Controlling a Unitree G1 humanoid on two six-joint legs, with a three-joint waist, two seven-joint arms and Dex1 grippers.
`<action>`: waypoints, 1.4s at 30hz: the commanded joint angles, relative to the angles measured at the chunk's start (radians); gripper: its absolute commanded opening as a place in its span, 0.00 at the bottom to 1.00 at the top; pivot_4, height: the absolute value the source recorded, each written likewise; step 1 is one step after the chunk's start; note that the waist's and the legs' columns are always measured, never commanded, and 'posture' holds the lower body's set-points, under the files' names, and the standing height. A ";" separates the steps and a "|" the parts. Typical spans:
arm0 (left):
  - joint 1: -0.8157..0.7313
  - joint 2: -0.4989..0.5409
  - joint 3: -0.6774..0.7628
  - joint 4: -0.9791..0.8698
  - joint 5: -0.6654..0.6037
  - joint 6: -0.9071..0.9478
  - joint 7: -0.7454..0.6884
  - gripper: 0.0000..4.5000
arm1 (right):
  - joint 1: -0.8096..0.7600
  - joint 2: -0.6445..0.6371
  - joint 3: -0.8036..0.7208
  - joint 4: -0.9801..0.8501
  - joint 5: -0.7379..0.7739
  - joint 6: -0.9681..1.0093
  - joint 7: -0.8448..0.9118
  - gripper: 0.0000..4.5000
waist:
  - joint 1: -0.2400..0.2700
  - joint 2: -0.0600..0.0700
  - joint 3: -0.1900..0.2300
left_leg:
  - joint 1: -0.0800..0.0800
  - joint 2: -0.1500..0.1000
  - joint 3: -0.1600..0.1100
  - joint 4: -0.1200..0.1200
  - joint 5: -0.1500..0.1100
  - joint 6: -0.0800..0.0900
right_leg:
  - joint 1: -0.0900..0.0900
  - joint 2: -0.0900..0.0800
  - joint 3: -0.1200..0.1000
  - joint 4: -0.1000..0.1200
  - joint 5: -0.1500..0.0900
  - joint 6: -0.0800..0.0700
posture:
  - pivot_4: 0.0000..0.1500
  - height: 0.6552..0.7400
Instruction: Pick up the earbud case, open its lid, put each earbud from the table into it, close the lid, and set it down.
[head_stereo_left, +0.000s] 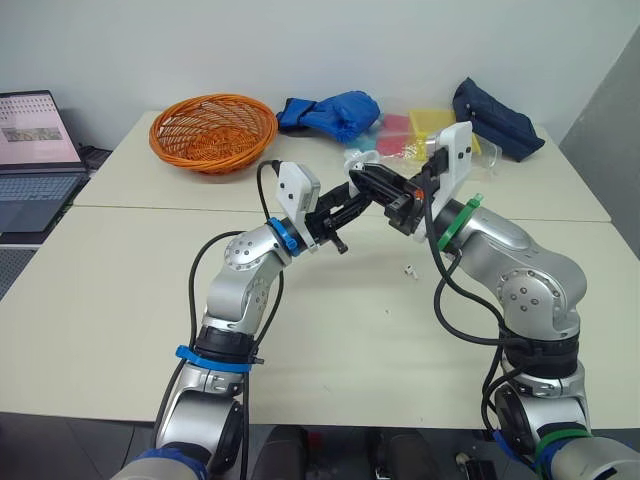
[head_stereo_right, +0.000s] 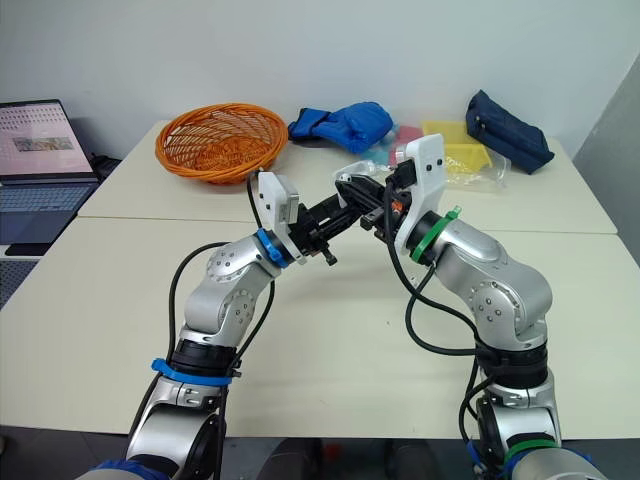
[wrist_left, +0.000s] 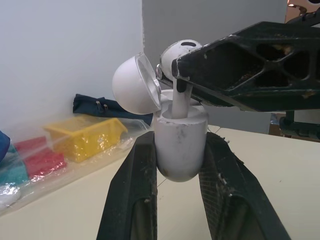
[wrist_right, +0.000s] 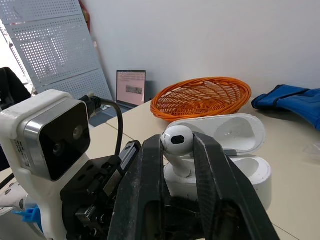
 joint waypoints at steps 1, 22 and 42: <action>-0.016 -0.007 0.006 -0.069 -0.017 -0.017 0.001 0.17 | 0.006 0.001 0.009 -0.020 -0.006 -0.004 -0.002 0.10 | 0.000 0.000 0.000 | 0.000 0.000 0.000 0.000 0.000 0.000 | 0.000 0.000 0.000 0.000 0.000 0.000 | 1.00 1.00; -0.027 -0.013 0.005 -0.080 -0.026 -0.006 -0.004 0.17 | 0.018 -0.014 0.023 -0.042 -0.045 -0.014 -0.011 0.53 | 0.000 0.000 0.000 | -0.001 0.000 0.000 -0.001 0.000 0.000 | 0.000 0.000 -0.001 -0.002 0.000 0.000 | 1.00 1.00; -0.010 0.015 0.035 -0.055 -0.042 0.029 -0.002 0.17 | -0.043 -0.124 -0.144 -0.124 0.200 0.070 0.073 0.60 | 0.001 0.000 0.000 | -0.002 0.000 0.000 -0.001 0.000 0.000 | 0.000 0.000 -0.001 -0.004 0.000 0.000 | 1.00 1.00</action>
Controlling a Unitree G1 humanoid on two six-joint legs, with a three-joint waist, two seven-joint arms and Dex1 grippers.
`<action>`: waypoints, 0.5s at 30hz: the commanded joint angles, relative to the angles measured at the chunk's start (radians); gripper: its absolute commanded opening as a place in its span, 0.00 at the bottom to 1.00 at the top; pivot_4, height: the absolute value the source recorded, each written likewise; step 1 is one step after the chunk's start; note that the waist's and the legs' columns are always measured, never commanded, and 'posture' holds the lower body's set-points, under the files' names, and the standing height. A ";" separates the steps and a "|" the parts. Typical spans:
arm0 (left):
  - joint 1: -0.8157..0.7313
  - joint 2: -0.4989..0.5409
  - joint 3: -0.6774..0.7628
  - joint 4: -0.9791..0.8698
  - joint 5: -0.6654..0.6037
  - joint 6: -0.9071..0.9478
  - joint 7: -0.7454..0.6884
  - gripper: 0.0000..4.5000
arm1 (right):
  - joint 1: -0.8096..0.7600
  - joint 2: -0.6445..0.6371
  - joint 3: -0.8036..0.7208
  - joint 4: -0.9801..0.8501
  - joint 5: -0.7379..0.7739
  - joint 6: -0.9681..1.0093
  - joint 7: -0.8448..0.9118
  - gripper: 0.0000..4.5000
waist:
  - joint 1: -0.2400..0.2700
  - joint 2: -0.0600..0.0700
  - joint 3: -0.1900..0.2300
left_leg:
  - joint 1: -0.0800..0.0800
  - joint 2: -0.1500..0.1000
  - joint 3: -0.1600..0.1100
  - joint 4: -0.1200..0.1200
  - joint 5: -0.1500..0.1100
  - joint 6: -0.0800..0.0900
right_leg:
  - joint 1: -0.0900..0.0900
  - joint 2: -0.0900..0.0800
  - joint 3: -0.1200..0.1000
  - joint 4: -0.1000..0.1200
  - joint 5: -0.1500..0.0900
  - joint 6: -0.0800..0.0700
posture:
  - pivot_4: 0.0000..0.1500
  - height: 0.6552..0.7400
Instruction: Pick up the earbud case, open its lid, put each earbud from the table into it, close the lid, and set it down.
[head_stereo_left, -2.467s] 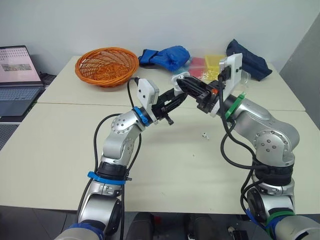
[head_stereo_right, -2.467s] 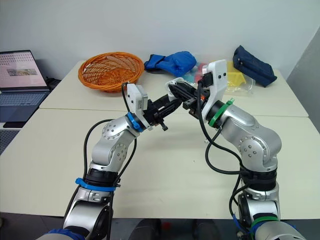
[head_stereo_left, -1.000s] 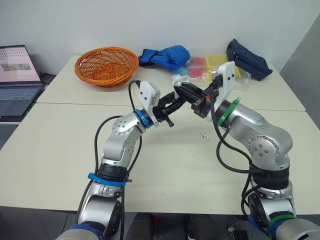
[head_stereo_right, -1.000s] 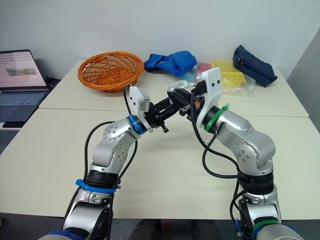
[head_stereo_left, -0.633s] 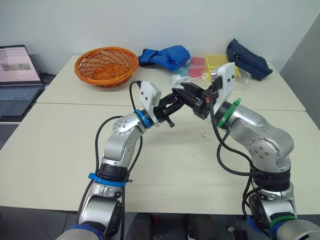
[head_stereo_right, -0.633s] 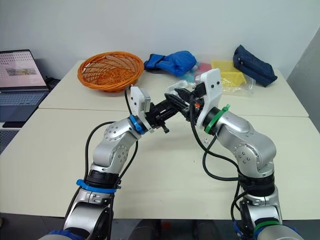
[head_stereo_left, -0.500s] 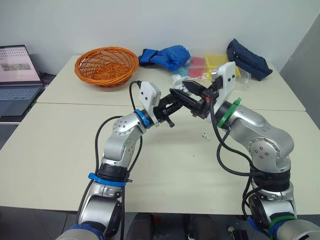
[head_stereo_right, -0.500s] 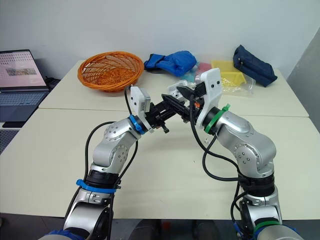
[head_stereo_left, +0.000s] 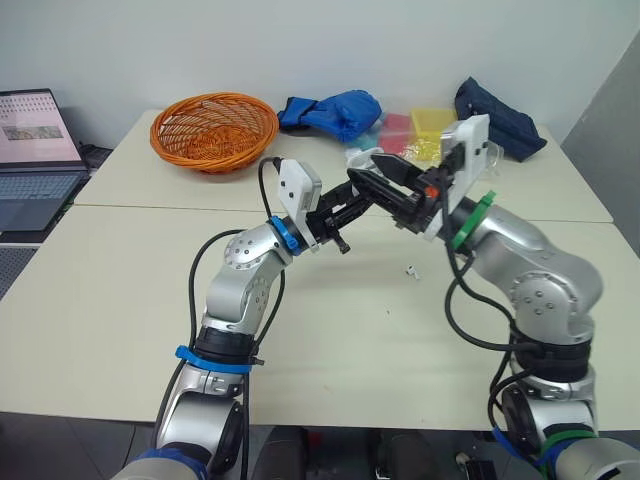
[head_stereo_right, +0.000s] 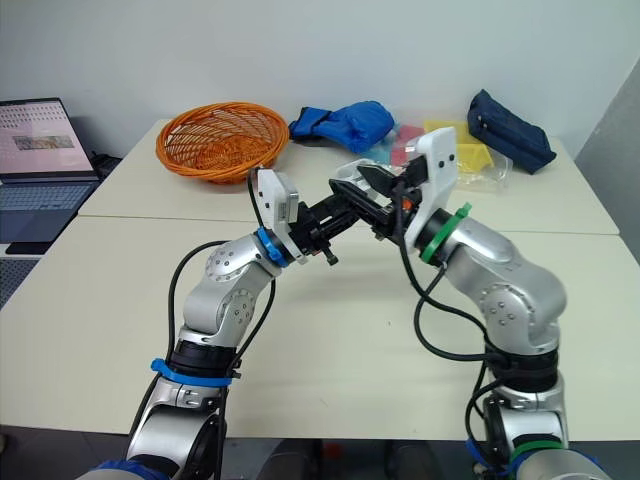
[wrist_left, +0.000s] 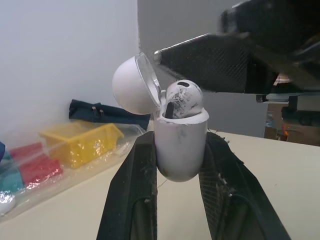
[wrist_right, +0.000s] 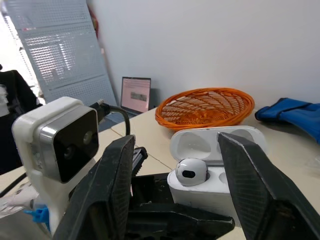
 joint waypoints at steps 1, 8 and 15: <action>-0.011 0.021 0.027 -0.018 -0.022 0.007 -0.011 0.17 | -0.047 -0.094 -0.098 -0.045 0.127 0.064 0.043 0.60 | 0.000 0.000 0.000 | 0.000 0.000 0.000 0.000 0.000 0.000 | 0.000 0.000 0.000 0.000 0.000 0.000 | 1.00 1.00; 0.001 0.095 0.048 -0.011 -0.037 0.010 -0.068 0.17 | -0.016 -0.416 -0.067 0.054 0.083 0.114 0.224 0.60 | 0.002 0.000 0.000 | -0.001 0.000 0.000 -0.002 0.000 0.000 | 0.000 0.000 -0.001 -0.005 0.000 0.000 | 1.00 1.00; 0.025 0.124 0.060 -0.045 -0.037 0.020 -0.060 0.17 | 0.176 -0.340 0.157 0.258 -0.214 -0.131 0.224 0.60 | 0.000 0.000 0.000 | -0.003 0.000 0.000 -0.004 0.000 0.000 | 0.000 0.000 0.000 -0.010 0.000 0.001 | 1.00 1.00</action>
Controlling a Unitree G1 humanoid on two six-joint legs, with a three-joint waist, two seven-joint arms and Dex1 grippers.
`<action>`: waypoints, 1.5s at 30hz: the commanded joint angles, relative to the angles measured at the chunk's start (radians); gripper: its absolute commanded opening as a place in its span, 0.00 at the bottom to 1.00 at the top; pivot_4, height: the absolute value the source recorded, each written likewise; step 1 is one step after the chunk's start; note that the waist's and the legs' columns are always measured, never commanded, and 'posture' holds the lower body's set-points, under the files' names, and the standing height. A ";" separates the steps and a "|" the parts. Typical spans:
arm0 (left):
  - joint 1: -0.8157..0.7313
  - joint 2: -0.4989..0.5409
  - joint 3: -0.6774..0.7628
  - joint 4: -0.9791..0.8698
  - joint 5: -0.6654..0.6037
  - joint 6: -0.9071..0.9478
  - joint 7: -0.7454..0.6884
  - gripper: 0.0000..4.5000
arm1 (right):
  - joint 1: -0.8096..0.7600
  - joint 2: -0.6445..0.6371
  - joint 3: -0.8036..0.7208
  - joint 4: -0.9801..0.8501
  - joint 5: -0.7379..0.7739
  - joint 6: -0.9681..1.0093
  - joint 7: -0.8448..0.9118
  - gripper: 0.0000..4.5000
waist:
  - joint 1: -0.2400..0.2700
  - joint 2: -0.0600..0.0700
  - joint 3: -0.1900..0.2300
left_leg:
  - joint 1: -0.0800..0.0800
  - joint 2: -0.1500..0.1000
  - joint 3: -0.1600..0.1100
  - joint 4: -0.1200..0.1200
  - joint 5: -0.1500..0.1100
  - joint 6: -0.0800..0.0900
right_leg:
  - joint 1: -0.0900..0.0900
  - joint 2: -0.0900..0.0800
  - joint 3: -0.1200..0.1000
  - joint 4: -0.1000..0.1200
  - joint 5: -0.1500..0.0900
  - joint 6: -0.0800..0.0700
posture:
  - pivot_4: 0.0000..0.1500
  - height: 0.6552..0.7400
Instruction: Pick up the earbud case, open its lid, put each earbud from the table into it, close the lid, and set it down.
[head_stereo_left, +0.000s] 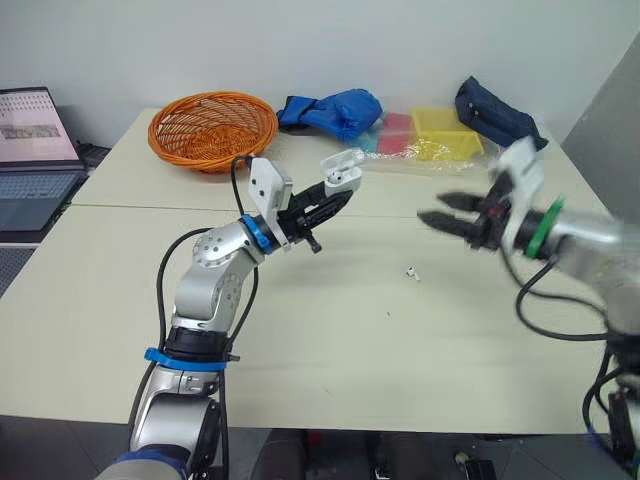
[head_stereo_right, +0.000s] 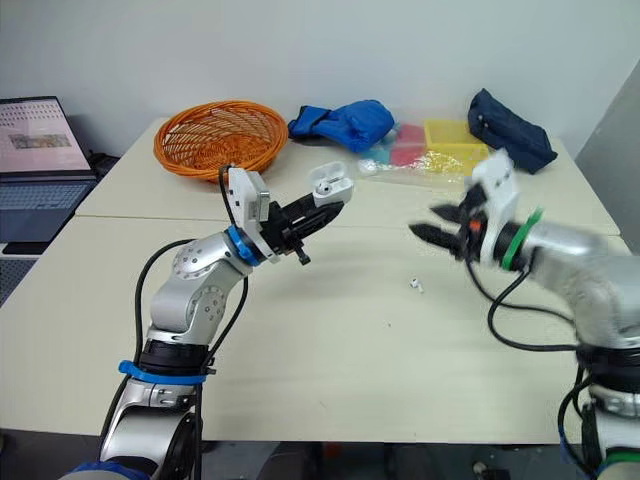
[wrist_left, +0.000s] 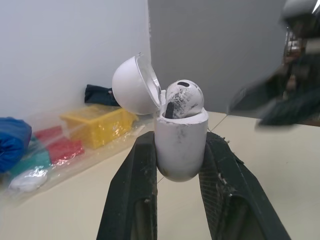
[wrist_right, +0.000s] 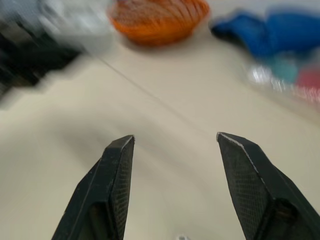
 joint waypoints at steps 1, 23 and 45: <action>0.001 0.001 0.009 -0.055 -0.011 -0.001 0.009 0.17 | 0.017 0.080 0.057 0.066 -0.100 -0.126 0.002 0.60 | -0.003 0.001 0.000 | -0.002 0.000 0.000 0.000 0.000 0.000 | -0.002 0.000 0.000 0.001 0.000 0.000 | 1.00 1.00; 0.013 0.000 0.002 -0.096 -0.011 0.028 0.026 0.17 | 0.104 0.148 0.153 0.227 -0.407 -0.261 0.046 0.40 | 0.002 0.001 0.000 | -0.008 0.000 -0.001 0.005 0.000 0.000 | -0.007 0.000 -0.001 0.004 0.002 0.002 | 1.00 1.00; 0.065 0.000 -0.024 -0.134 0.007 0.015 0.011 0.17 | 0.520 -0.583 -0.055 0.076 -0.377 -0.464 0.684 0.09 | 0.016 0.001 0.000 | -0.001 -0.001 0.000 0.007 0.000 0.000 | 0.001 0.000 0.000 0.001 0.004 0.004 | 1.00 1.00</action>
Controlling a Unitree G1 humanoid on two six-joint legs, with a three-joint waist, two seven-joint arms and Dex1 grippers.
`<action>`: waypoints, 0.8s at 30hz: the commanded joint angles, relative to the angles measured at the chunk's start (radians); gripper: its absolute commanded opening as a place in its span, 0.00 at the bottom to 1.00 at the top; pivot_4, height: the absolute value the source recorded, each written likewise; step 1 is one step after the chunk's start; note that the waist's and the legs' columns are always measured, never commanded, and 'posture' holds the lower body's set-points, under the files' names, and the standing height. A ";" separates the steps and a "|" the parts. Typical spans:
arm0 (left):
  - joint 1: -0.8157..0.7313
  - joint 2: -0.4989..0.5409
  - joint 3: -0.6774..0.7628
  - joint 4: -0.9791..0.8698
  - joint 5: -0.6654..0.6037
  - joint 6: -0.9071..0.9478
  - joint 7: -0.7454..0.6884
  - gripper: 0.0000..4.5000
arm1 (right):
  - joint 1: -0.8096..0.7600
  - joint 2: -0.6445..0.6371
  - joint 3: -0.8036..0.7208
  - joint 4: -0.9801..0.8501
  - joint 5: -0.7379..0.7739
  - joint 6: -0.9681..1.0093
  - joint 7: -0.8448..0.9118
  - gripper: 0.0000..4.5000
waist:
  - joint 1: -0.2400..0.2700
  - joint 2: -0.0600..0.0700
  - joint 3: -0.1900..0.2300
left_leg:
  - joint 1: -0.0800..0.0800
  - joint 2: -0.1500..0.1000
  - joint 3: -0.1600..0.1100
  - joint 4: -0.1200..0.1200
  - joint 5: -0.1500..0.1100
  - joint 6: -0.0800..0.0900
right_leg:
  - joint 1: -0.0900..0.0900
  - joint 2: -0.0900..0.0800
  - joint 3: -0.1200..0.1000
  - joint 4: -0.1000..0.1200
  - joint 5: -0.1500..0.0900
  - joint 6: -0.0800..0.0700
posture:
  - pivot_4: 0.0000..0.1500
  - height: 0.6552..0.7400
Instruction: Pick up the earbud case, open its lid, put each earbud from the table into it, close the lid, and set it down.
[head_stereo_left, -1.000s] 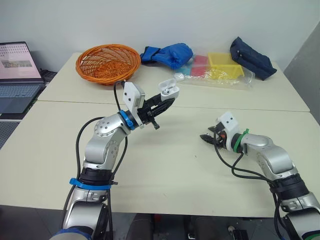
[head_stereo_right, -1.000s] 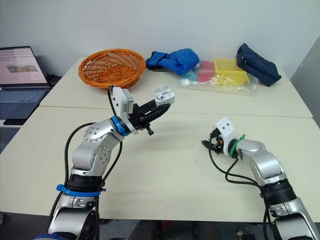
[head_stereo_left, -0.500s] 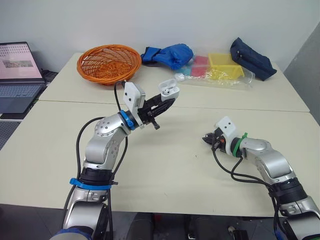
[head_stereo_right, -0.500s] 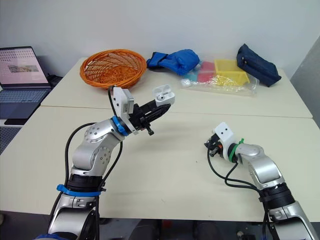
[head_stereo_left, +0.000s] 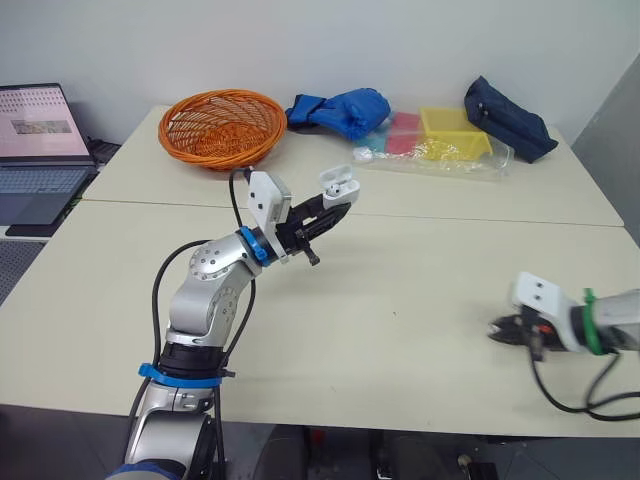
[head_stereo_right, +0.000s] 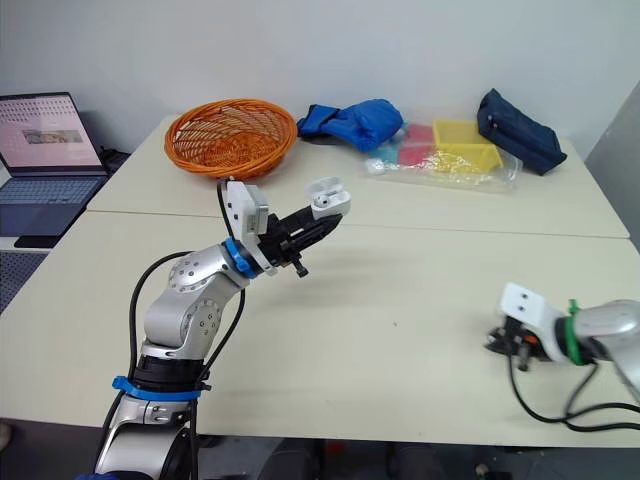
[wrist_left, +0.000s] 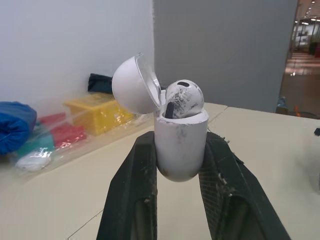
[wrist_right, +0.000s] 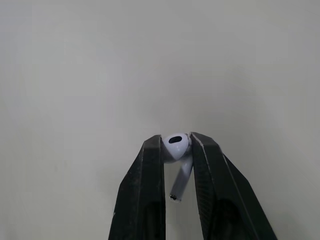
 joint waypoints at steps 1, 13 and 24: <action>0.002 -0.001 -0.012 -0.048 0.001 -0.021 -0.004 0.17 | 0.044 -0.090 -0.041 0.075 -0.052 -0.129 0.104 0.09 | -0.003 0.000 0.000 | 0.004 0.000 0.000 0.000 0.000 0.000 | 0.003 0.000 0.000 0.000 0.000 0.000 | 1.00 1.00; 0.047 -0.005 -0.014 -0.103 -0.011 0.004 0.029 0.17 | -0.025 -0.108 0.058 0.328 -0.255 -0.374 0.146 0.09 | -0.015 0.000 0.000 | 0.008 0.000 0.002 -0.001 0.000 0.000 | 0.006 0.000 0.002 0.000 0.000 0.000 | 1.00 1.00; 0.038 0.011 -0.014 -0.117 -0.016 0.024 0.024 0.17 | 0.024 -0.082 0.043 0.367 -0.283 -0.416 0.135 0.09 | -0.014 0.001 0.000 | 0.009 0.000 0.002 0.000 0.000 0.000 | 0.007 -0.001 0.002 0.001 0.000 0.000 | 1.00 1.00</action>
